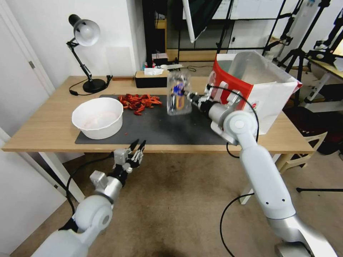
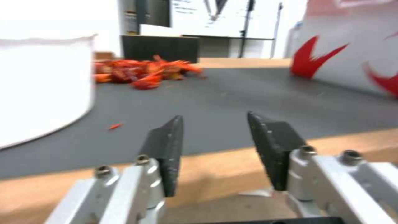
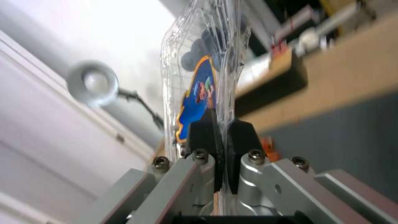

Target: Close the takeout container lid, then place the container into the takeout bag.

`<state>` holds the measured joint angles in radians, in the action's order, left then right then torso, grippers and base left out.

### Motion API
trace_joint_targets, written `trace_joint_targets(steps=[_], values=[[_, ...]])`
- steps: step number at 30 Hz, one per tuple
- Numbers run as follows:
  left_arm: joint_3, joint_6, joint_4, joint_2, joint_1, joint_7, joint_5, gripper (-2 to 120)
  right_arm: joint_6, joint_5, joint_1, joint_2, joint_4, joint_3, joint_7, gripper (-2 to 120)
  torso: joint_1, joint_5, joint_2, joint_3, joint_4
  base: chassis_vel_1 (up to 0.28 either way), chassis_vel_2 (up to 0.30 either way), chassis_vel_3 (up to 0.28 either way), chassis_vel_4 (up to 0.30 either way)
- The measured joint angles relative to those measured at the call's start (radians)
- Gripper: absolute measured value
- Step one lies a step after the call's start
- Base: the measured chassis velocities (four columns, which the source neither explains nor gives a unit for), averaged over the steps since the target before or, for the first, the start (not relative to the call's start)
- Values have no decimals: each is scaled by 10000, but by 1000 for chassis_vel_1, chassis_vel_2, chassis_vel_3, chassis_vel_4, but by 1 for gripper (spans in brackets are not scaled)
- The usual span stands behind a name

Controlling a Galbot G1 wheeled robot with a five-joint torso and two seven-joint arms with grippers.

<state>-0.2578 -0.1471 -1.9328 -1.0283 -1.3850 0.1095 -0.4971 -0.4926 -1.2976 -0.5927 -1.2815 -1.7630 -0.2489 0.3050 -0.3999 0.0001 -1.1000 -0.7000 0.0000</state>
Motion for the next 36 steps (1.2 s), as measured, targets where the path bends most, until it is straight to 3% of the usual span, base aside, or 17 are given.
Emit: trace_joint_targets(steps=[3,5,6,8,16,25,28,32,36], values=[[-143,-221,-1,-257,-353,346,609,55,316,436,140,145,-91,-57,-178,0,1,-1,0,1,-2,0,0,0,0],[-324,-335,-14,-644,-876,1097,1294,67,788,1360,317,396,-199,-150,-417,0,1,0,0,1,0,0,0,0,0],[-324,-335,-14,-644,-876,1097,1294,67,788,1360,317,396,-199,-150,-417,0,1,0,0,1,0,0,0,0,0],[-484,-245,-177,-997,-1522,1951,1691,79,1260,2410,578,745,-260,-339,-475,0,1,2,0,0,1,0,0,0,0],[-657,-289,-146,-1227,-1991,2164,1797,99,1707,3400,1044,1331,-265,-666,-499,0,1,3,0,1,0,0,0,0,0],[-649,-423,36,-1519,-2188,2166,1887,100,1578,4258,1411,2112,1,-1370,-338,0,1,0,0,0,-2,0,0,0,0],[-591,-490,93,-1606,-2157,2129,1865,100,1296,4537,900,2656,-60,-1721,-187,0,1,3,0,0,-2,0,0,0,0],[-575,-488,122,-1604,-2061,2116,1864,100,1138,4619,425,2690,-137,-1837,40,0,1,0,0,-1,1,0,0,0,0],[-581,-414,30,-1611,-2060,2138,1907,100,708,4361,107,2702,-263,-1961,564,13,1,-1,0,0,1,0,0,0,0]])
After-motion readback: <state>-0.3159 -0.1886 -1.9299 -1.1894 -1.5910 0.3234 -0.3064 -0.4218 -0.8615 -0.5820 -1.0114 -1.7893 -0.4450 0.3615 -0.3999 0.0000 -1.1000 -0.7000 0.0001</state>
